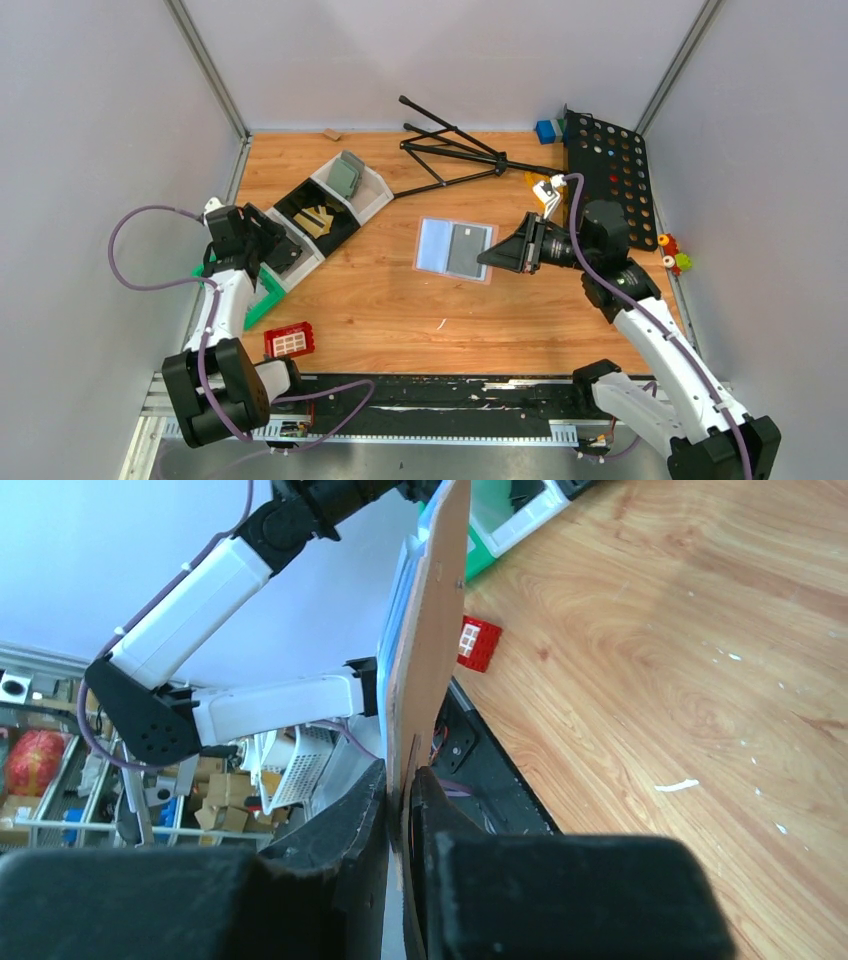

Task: Take the credit cards out of the card holder
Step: Place the credit card in the storage box, then remove the credit card from the card holder.

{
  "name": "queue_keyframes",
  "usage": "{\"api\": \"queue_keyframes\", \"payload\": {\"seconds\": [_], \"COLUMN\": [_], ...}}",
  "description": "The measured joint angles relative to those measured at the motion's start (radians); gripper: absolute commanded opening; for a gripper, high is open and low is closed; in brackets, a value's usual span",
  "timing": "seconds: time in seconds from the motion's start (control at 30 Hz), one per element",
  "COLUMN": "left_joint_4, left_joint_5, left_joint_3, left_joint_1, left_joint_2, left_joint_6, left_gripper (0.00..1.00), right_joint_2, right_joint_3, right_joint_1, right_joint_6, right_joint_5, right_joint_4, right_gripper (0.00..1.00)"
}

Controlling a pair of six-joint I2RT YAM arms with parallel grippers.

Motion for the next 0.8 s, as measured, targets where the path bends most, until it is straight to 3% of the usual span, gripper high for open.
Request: {"api": "queue_keyframes", "payload": {"seconds": [0.37,0.8], "left_joint_4": [0.025,-0.111], "left_joint_5": [0.083,0.249], "left_joint_3": [-0.012,-0.013], "left_joint_1": [0.000,-0.019], "left_joint_2": [-0.003,-0.230], "left_joint_6": [-0.007,0.015], "left_gripper": [0.74,0.74], "right_joint_2": [0.023,0.051], "right_joint_3": [-0.187,-0.091], "right_joint_1": [-0.130,-0.129], "right_joint_6": [0.099,-0.155], "right_joint_5": [-0.035,0.039], "right_joint_4": [0.085,-0.171], "right_gripper": [0.00,0.00]}}
